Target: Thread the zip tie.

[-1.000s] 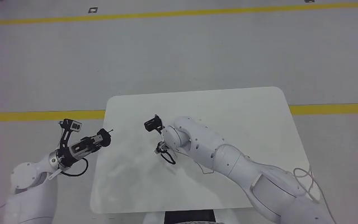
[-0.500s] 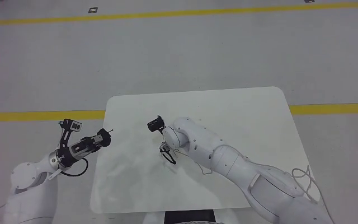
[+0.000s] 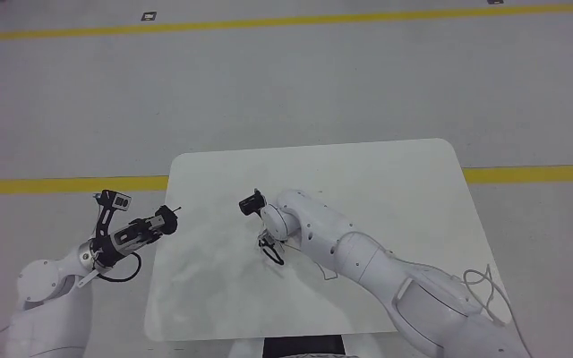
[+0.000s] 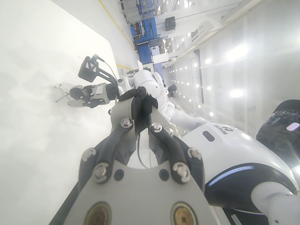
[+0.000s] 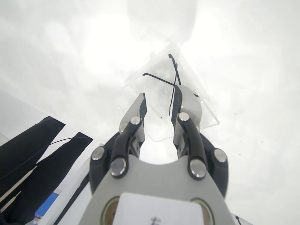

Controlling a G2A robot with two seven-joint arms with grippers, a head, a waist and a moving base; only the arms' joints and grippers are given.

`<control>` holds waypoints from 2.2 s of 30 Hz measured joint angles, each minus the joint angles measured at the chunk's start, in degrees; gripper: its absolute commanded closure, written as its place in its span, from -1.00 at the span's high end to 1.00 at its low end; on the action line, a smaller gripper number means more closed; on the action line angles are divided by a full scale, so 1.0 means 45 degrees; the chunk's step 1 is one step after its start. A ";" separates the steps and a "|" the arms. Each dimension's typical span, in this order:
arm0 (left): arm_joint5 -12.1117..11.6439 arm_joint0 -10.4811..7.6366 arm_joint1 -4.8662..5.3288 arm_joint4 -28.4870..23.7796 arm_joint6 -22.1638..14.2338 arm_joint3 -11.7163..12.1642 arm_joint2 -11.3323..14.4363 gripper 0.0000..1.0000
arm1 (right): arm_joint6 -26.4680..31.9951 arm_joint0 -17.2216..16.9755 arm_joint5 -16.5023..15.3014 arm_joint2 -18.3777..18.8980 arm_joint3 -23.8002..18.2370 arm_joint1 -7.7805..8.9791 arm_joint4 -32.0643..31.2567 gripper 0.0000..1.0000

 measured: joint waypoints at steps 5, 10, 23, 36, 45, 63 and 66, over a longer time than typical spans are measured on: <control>0.0000 0.0000 0.0000 0.0000 0.0000 0.0000 0.0000 -1.00 | -0.0085 0.0046 -0.0142 0.0012 0.0359 -0.0153 0.0088 -0.60; 0.0000 0.0000 0.0000 0.0000 0.0000 0.0000 0.0000 -1.00 | -0.0096 0.0097 -0.0170 -0.0026 0.0638 -0.0297 0.0056 -0.60; 0.0000 0.0000 0.0000 0.0000 0.0000 0.0000 0.0000 -1.00 | -0.0265 0.0172 0.0114 -0.0041 0.1167 -0.0615 -0.0280 -0.64; 0.0000 0.0000 0.0000 0.0000 0.0000 0.0000 0.0000 -1.00 | -0.0404 0.0189 0.0542 0.0004 0.1200 -0.0809 -0.0946 -0.62; 0.0000 0.0000 0.0000 0.0000 0.0000 0.0000 0.0000 -1.00 | -0.0352 0.0088 0.0717 0.0140 0.1194 -0.0877 -0.1312 -0.58; 0.0000 0.0000 0.0000 0.0000 0.0000 0.0000 0.0000 -1.00 | -0.0275 0.0005 0.0560 0.0503 0.1901 -0.1112 -0.1307 -0.68; 0.0000 0.0000 0.0000 0.0000 0.0000 0.0000 0.0000 -1.00 | -0.0343 -0.0006 0.0530 0.0534 0.1914 -0.1154 -0.1347 -0.62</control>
